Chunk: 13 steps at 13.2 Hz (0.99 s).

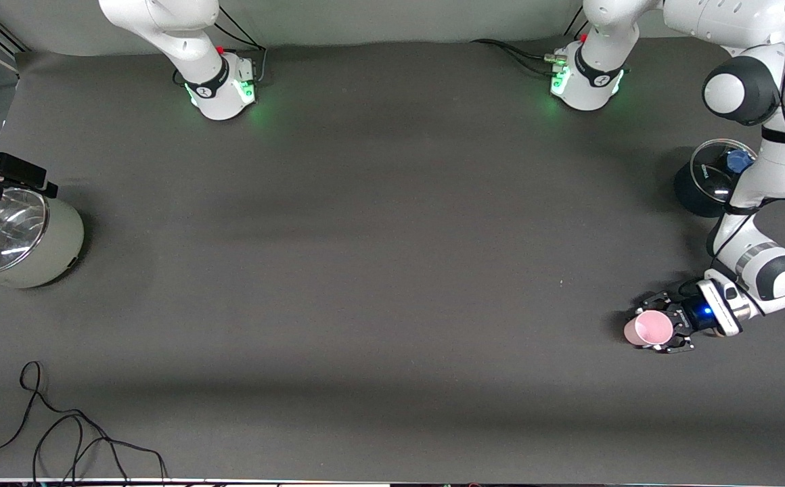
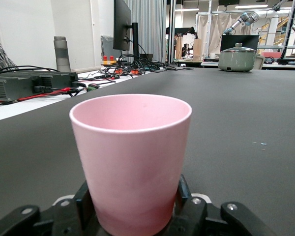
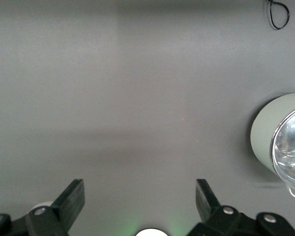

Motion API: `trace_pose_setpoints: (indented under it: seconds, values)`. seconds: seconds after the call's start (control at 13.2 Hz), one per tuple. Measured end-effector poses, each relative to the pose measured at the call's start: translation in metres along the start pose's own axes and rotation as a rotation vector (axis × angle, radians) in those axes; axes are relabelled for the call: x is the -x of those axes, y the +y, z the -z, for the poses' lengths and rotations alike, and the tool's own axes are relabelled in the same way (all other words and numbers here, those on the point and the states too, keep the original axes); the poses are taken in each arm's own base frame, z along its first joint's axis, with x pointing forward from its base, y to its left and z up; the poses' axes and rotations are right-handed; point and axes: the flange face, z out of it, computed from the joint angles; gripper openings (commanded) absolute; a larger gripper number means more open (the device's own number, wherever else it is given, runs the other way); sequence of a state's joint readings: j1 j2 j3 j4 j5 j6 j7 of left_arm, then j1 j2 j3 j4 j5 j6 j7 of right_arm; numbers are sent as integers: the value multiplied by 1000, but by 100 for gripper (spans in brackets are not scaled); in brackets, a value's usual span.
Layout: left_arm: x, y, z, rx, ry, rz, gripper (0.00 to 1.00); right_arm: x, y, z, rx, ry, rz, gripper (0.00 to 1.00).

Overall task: Transfer pink cup from left to right arm
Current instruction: 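Close the left gripper on the pink cup's side, then lift the pink cup with the left gripper toward the table middle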

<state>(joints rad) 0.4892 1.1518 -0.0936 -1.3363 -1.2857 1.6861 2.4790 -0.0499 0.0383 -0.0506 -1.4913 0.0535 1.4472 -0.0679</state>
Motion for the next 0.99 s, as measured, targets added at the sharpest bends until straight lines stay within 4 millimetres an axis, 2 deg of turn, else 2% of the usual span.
trace_pose_setpoints:
  seconds: [0.08,0.3,0.61,0.84,0.99]
  values:
    - [0,0,0,0,0,0,37,0,0,0,0,0,0,100]
    - [-7,-3,2,-2,-2,5,24,0,1,0,0,0,-3,100]
    - [-46,-17,-6,13,-8,41,20,-4,8,-8,-4,-15,-15,100]
    - [-75,-21,-27,28,-18,73,19,-11,11,-19,-11,-35,-22,100]
    - [-100,-18,-55,5,-7,94,19,-13,11,-22,-14,-42,-22,100]
